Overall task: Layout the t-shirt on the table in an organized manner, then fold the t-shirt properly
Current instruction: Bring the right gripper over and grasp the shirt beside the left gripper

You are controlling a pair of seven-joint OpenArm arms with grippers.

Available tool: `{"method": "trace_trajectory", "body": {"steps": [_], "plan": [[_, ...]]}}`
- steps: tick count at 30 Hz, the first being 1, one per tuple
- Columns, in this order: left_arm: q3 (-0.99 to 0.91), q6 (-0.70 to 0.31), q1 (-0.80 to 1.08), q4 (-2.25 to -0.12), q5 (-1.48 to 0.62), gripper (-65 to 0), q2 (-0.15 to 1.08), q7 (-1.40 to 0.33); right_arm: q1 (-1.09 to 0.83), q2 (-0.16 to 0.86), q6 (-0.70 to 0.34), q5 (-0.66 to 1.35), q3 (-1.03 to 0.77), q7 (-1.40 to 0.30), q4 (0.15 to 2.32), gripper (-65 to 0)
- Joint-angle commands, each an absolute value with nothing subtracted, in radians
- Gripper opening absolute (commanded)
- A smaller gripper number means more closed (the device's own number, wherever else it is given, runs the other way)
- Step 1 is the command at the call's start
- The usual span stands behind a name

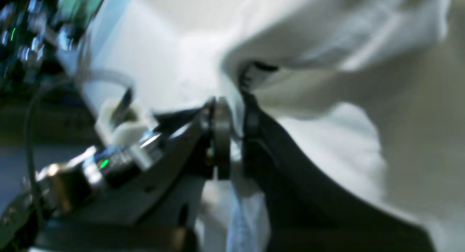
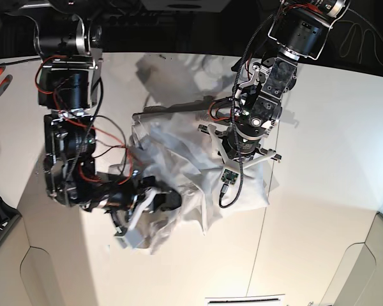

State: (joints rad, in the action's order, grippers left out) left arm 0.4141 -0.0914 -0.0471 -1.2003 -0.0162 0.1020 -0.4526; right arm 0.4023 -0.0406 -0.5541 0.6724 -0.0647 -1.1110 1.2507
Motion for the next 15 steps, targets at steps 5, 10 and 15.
{"method": "trace_trajectory", "body": {"steps": [5,10,15], "plan": [[0.424,-0.17,-0.033,-1.19,-0.052,-65.0,0.094,-0.549,0.406,-0.11,-0.562,0.699,0.076,-1.05,1.268,-65.0],[0.424,-0.17,-0.033,-1.254,-0.052,-65.0,0.095,-0.551,0.406,-0.131,-0.561,0.651,0.118,-1.037,1.268,-65.0],[0.423,-0.169,-0.033,-1.4,-0.052,-65.0,0.113,-0.604,0.406,-0.131,-0.561,0.65,0.117,-1.036,1.268,-65.0]]}}
